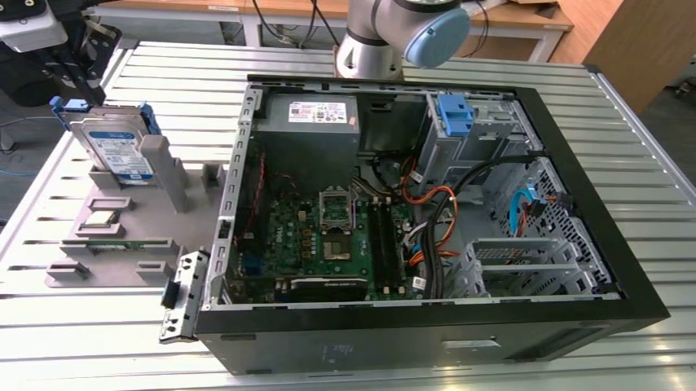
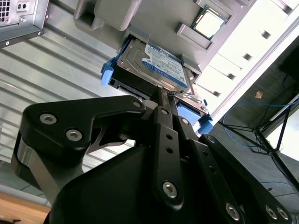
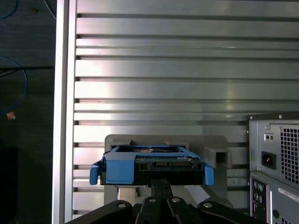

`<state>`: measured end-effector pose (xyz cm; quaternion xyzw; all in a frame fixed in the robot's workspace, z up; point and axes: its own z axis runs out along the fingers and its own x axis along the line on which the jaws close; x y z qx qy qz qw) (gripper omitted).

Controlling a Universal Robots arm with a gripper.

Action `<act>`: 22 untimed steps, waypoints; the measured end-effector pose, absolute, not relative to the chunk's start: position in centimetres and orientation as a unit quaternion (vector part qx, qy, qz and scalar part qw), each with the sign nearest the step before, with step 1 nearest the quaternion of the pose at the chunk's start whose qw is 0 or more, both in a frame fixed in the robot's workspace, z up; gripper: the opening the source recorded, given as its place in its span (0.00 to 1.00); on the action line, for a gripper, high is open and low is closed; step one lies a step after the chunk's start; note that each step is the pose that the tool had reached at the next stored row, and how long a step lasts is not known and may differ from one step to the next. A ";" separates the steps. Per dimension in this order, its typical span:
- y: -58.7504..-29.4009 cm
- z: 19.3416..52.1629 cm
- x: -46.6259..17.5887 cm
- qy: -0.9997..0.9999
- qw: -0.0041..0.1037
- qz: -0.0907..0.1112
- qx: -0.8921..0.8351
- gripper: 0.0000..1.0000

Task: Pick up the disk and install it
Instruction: 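Pick up the disk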

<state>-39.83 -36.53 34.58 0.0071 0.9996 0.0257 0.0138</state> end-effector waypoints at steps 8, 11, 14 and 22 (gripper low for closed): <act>-36.5 34.6 -39.8 1.000 0.014 0.026 0.005 0.10; -36.5 34.6 -39.8 1.000 0.014 0.026 0.004 0.10; -36.5 34.6 -39.8 1.000 0.014 0.026 0.002 0.10; -36.5 34.6 -39.8 1.000 0.014 0.026 -0.001 0.10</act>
